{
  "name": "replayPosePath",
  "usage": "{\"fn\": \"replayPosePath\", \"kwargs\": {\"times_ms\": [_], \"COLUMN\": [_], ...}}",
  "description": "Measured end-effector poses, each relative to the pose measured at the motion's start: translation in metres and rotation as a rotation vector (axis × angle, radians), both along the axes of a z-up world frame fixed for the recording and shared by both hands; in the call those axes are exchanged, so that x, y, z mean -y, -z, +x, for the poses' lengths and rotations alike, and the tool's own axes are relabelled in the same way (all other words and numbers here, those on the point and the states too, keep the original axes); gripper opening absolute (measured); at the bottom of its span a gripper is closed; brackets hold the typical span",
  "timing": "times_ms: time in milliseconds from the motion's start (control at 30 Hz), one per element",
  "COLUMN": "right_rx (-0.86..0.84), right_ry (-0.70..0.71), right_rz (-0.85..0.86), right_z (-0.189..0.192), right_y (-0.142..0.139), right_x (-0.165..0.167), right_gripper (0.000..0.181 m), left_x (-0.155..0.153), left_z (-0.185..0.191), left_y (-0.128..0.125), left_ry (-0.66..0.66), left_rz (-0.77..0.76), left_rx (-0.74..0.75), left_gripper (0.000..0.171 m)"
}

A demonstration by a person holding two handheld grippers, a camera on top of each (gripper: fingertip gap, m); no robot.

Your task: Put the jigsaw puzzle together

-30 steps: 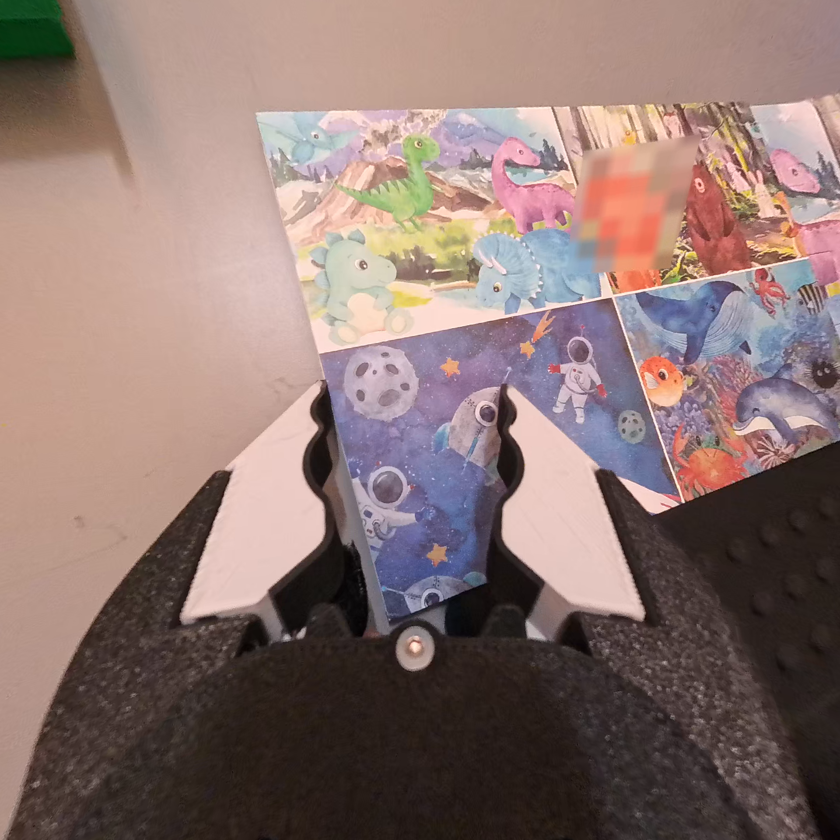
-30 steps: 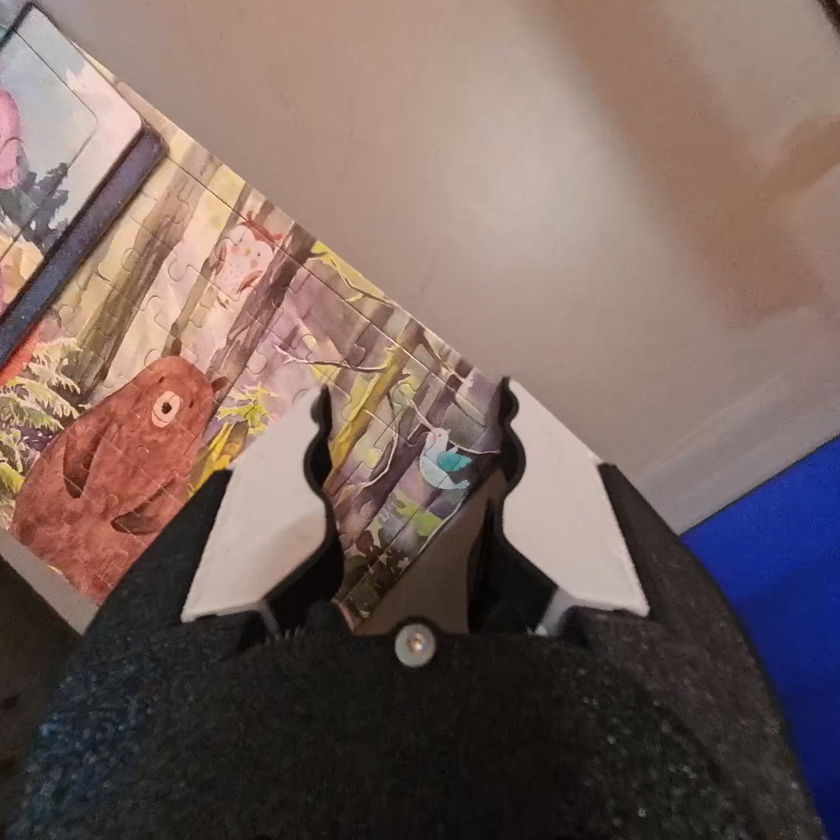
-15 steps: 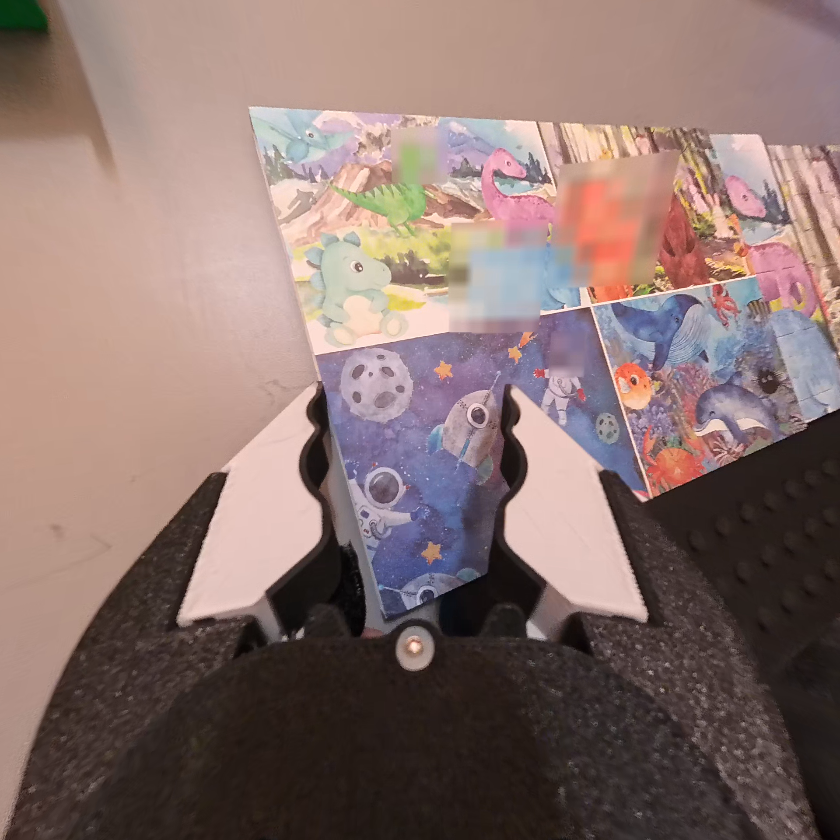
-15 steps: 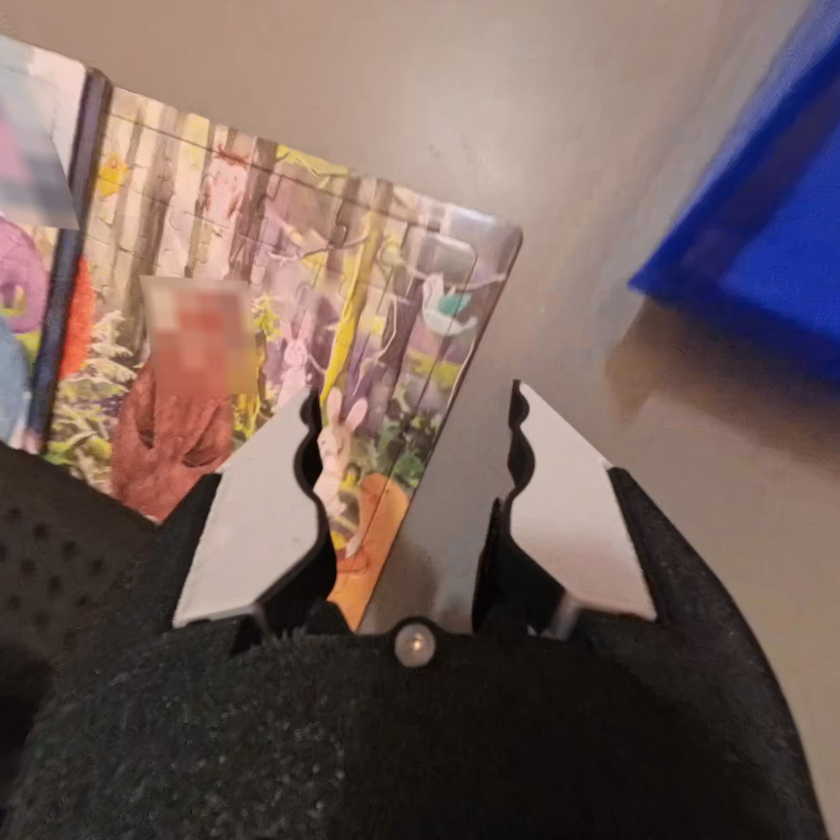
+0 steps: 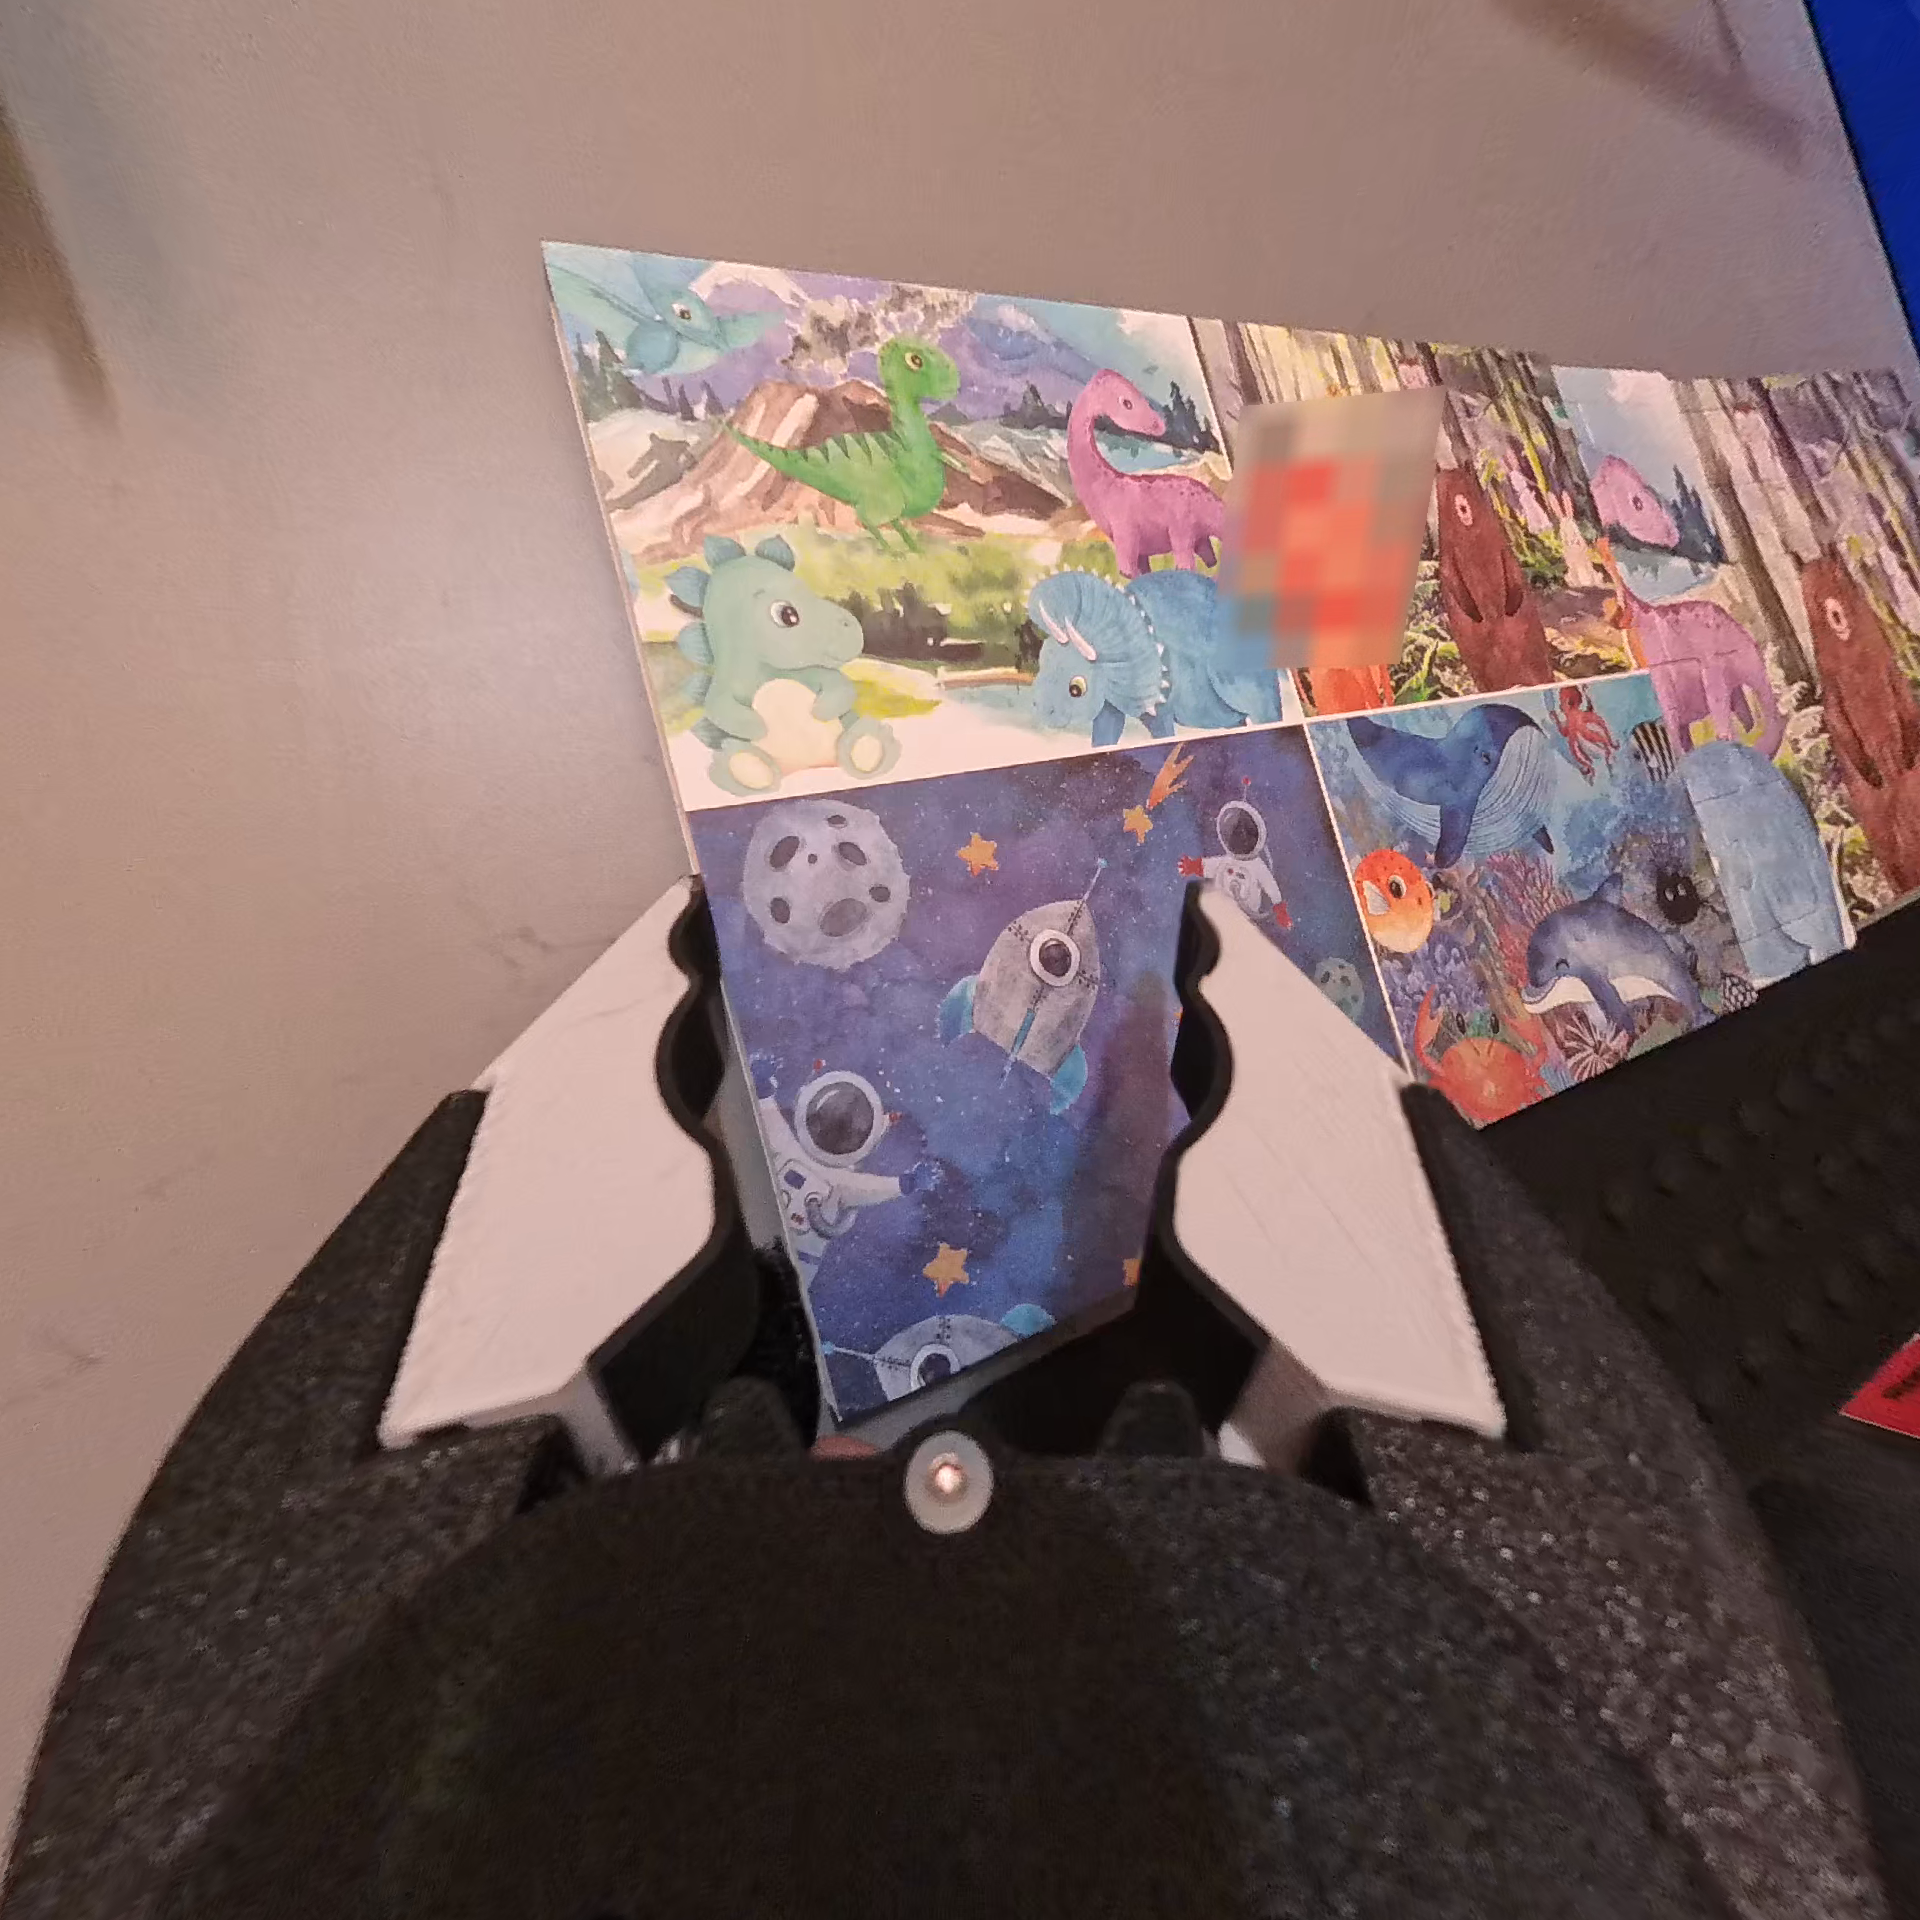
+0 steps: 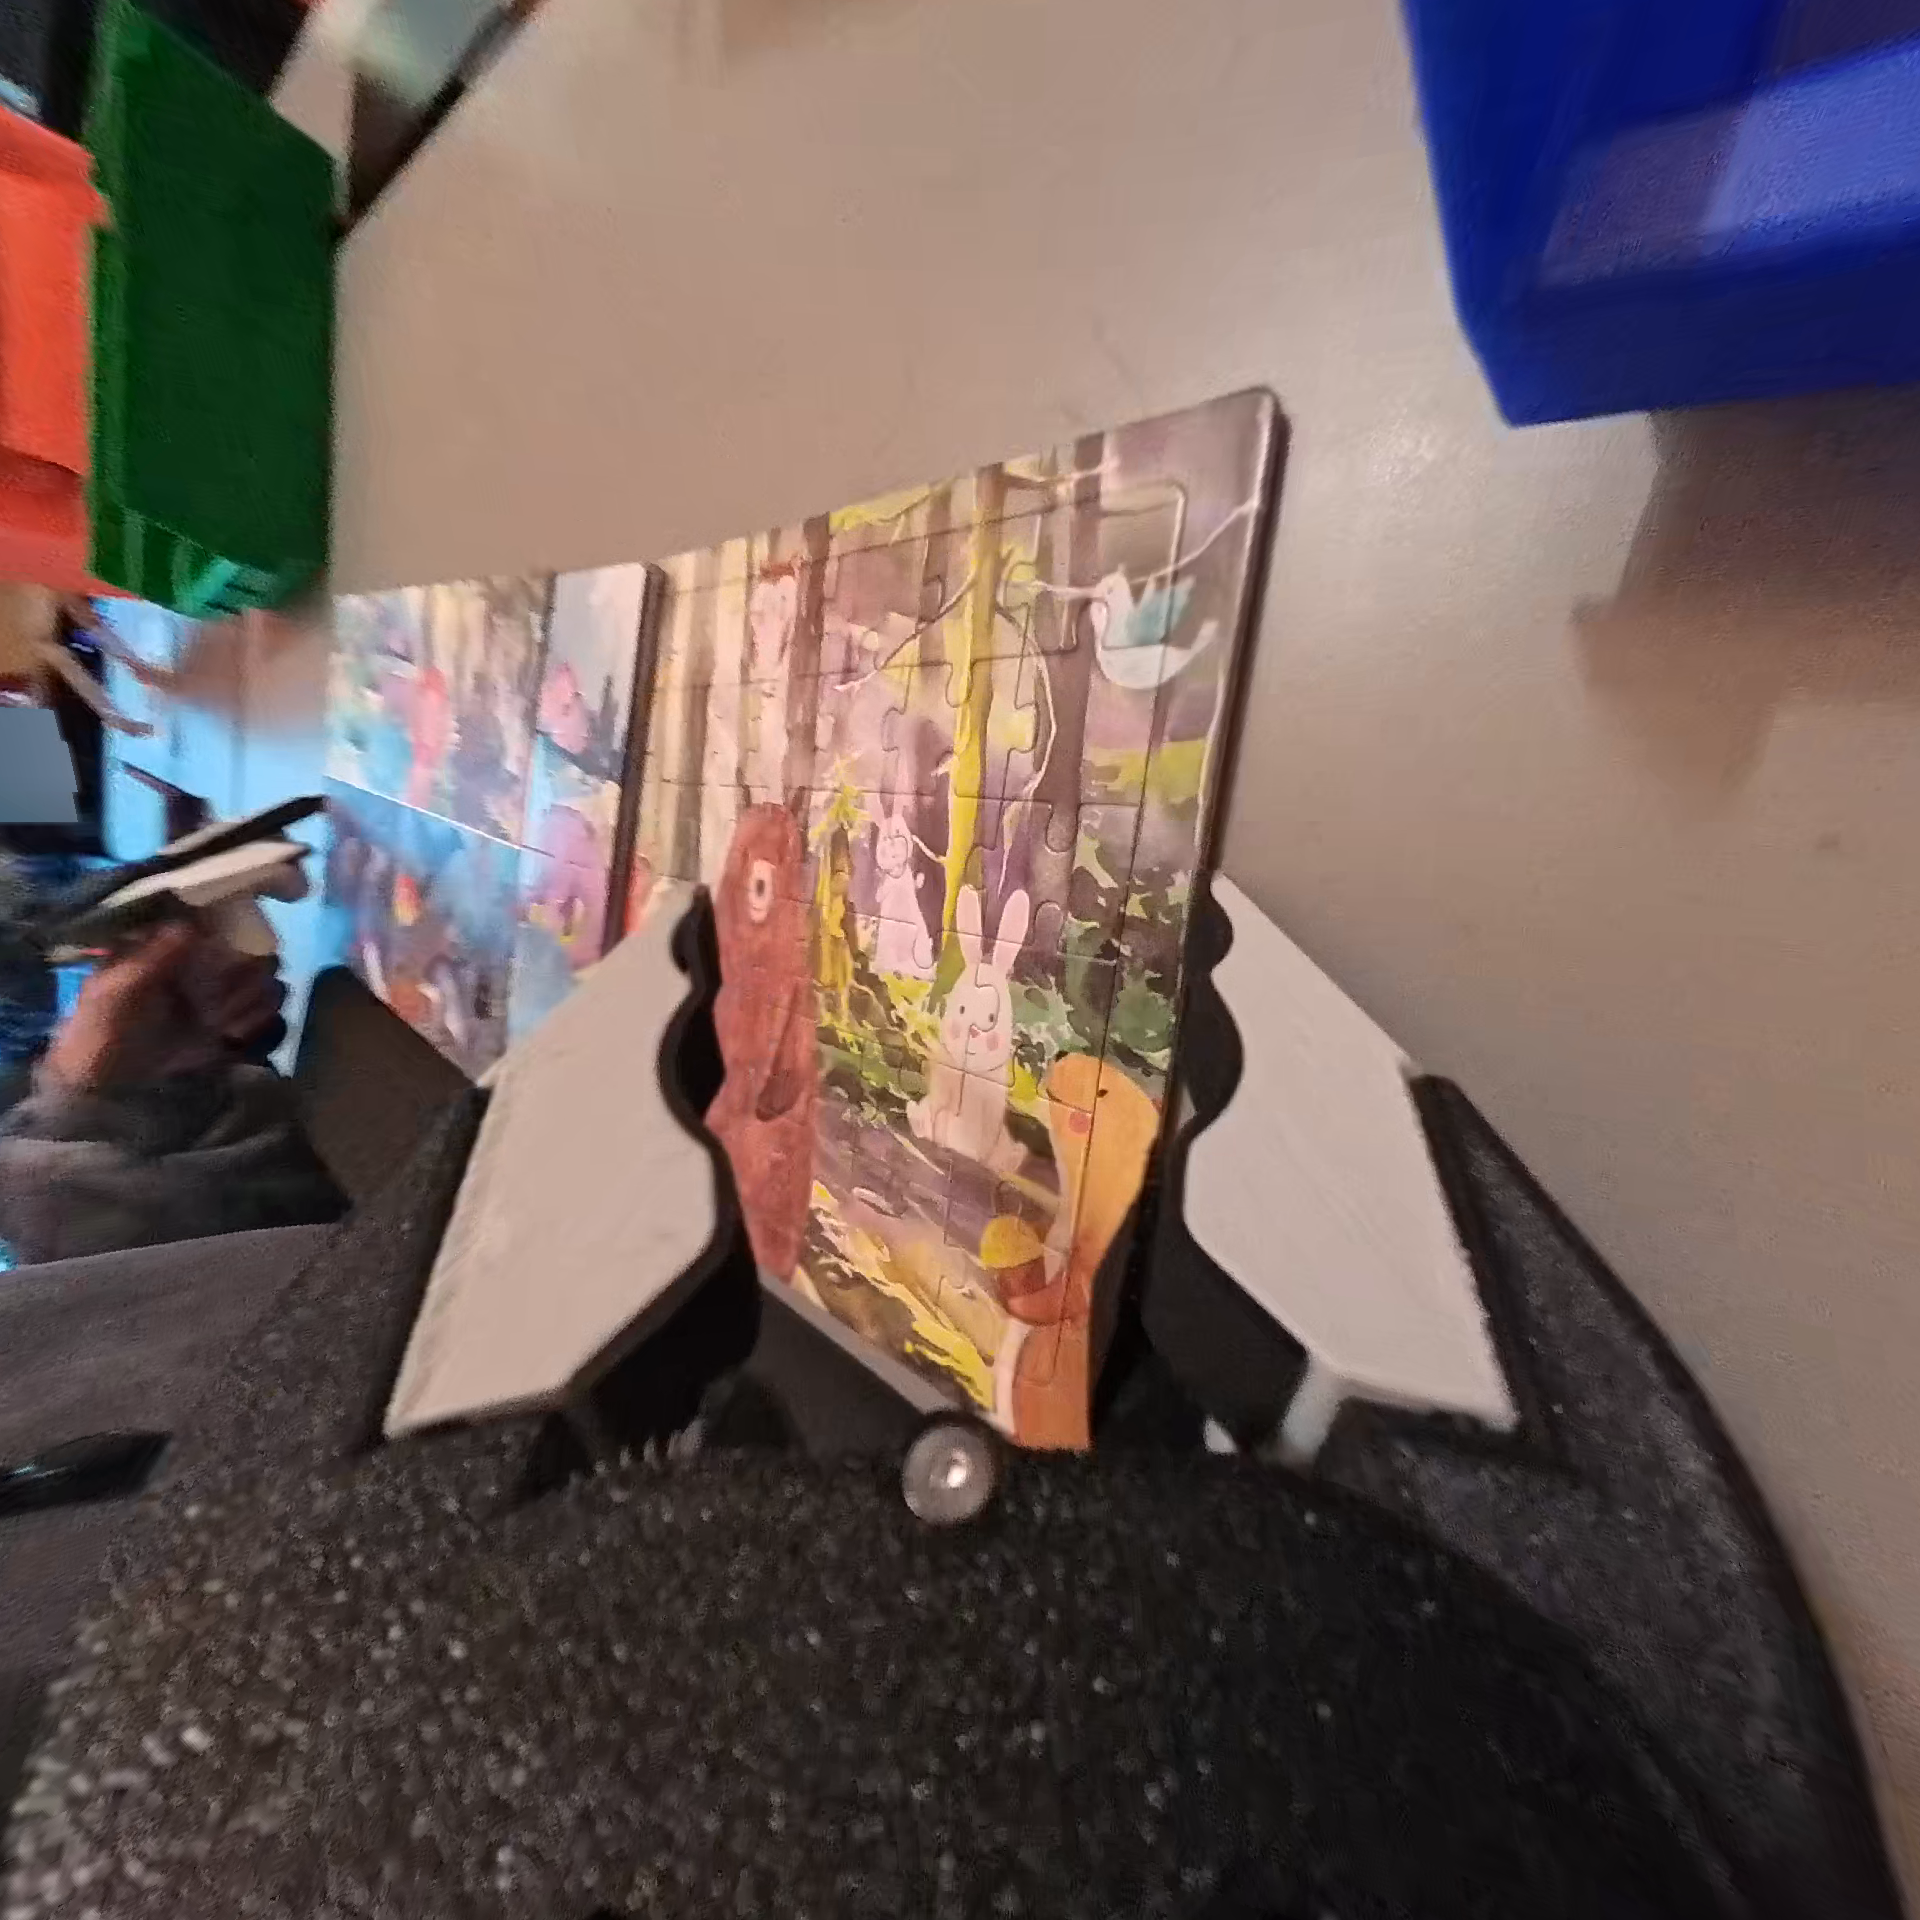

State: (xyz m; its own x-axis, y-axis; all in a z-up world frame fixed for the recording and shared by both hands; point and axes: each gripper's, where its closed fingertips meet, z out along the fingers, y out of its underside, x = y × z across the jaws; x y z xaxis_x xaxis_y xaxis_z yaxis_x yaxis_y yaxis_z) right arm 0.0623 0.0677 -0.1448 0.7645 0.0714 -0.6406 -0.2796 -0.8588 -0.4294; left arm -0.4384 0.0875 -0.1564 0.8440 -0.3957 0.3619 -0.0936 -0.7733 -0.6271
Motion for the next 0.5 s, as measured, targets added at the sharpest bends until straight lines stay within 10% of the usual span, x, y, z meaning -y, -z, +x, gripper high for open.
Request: {"fn": "replayPosePath", "kwargs": {"times_ms": [367,500], "right_rx": [-0.911,-0.507], "right_ry": [-0.026,-0.084], "right_rz": [0.128,-0.081], "right_z": [0.021,0.003], "right_y": [-0.074,-0.001], "right_x": [0.021,0.036], "right_gripper": [0.051,0.043], "left_x": [-0.007,-0.007], "left_z": [-0.012,-0.011], "left_y": [0.003,0.004], "left_ry": [-0.027,-0.015], "left_rz": [0.034,0.036], "left_rx": [-0.012,-0.014], "left_gripper": [0.069,0.069]}}
